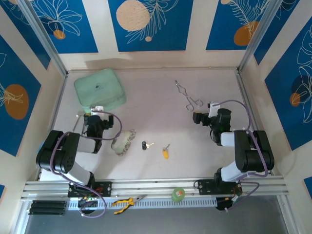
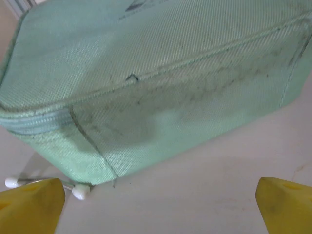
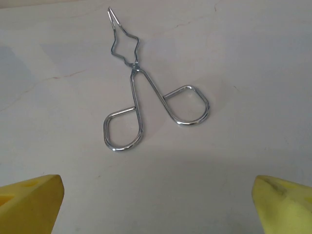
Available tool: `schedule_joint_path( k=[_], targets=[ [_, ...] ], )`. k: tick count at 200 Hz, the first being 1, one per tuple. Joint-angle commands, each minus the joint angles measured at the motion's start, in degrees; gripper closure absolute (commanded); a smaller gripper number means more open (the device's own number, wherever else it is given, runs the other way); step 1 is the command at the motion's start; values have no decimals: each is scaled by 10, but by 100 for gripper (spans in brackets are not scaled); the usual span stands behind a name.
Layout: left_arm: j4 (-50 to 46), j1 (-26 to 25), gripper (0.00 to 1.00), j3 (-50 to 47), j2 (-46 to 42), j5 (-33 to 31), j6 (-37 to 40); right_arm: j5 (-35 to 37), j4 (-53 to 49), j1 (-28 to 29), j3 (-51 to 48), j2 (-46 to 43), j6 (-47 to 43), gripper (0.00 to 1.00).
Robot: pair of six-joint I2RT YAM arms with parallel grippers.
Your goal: Put the keys on the keyring
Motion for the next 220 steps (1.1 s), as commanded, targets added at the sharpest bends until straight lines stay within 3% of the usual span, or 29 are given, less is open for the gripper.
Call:
schedule_joint_path(
  k=[1, 181, 193, 220],
  targets=[
    [39, 10, 0, 14, 11, 12, 9, 10, 33, 6, 18, 7, 14, 1],
    [26, 23, 0, 17, 7, 26, -3, 0, 36, 0, 16, 6, 17, 1],
    [37, 22, 0, 11, 5, 2, -9, 5, 38, 2, 15, 0, 18, 1],
    [87, 16, 0, -25, -16, 13, 0, 44, -121, 15, 61, -95, 17, 1]
  ],
)
